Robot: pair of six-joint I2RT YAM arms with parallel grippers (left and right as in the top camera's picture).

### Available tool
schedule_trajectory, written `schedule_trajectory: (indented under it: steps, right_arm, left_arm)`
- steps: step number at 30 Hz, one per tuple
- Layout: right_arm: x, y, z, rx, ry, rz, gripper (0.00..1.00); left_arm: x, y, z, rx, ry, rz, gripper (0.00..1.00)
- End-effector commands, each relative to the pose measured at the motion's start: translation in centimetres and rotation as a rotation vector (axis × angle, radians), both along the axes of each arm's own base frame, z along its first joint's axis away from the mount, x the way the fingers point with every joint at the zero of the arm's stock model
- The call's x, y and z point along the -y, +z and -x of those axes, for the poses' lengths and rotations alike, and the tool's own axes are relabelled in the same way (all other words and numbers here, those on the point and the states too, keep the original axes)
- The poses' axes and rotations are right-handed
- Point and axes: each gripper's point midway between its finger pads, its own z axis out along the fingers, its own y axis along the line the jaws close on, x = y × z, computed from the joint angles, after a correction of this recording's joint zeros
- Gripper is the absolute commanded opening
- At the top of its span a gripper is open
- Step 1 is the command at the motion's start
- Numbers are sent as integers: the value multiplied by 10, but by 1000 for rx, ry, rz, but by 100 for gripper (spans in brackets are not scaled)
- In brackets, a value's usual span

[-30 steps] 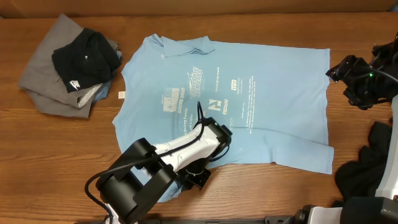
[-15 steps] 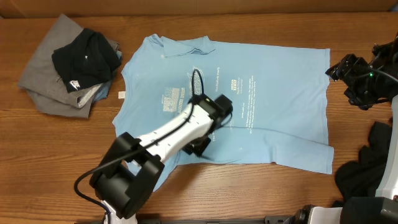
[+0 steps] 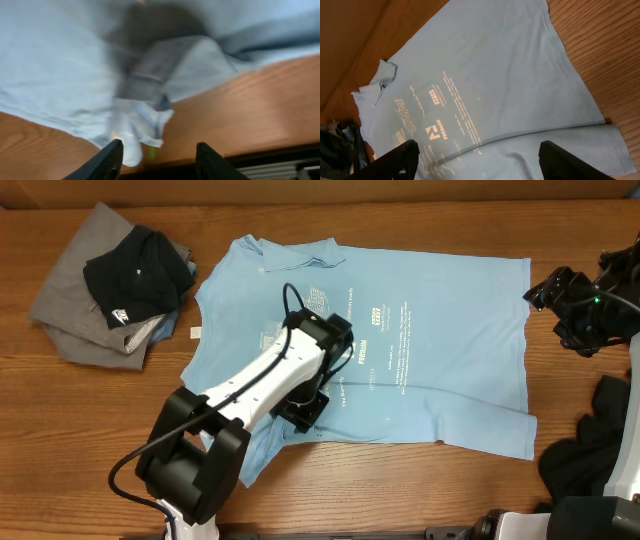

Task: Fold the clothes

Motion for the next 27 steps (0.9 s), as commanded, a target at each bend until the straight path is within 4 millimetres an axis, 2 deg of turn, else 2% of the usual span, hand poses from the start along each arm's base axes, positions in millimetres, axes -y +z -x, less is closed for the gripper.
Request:
schedule_trajectory:
  steps: [1, 6, 8, 12, 18, 20, 24, 27]
  right_arm:
    - [1, -1, -1, 0, 2, 6, 80]
    - [1, -1, -1, 1, 2, 6, 80]
    - [1, -1, -1, 1, 2, 6, 81]
    - [1, -1, -1, 1, 2, 7, 81]
    - [1, -1, -1, 1, 2, 7, 81]
    - [1, -1, -1, 1, 2, 6, 81]
    - [1, -1, -1, 1, 2, 6, 81]
    - [1, -1, -1, 1, 2, 6, 81]
  left_arm:
    - [7, -7, 23, -23, 33, -21, 52]
    - [-16, -27, 33, 39, 152, -159, 43]
    - [-23, -32, 39, 44, 195, -195, 43]
    - [-44, -40, 47, 73, 241, -292, 50]
    - [-48, -67, 65, 35, 251, -257, 52]
    - [-54, -72, 71, 29, 255, -270, 46]
    - [-60, -73, 71, 41, 290, -291, 22]
    - [-63, -73, 66, 63, 305, -302, 13]
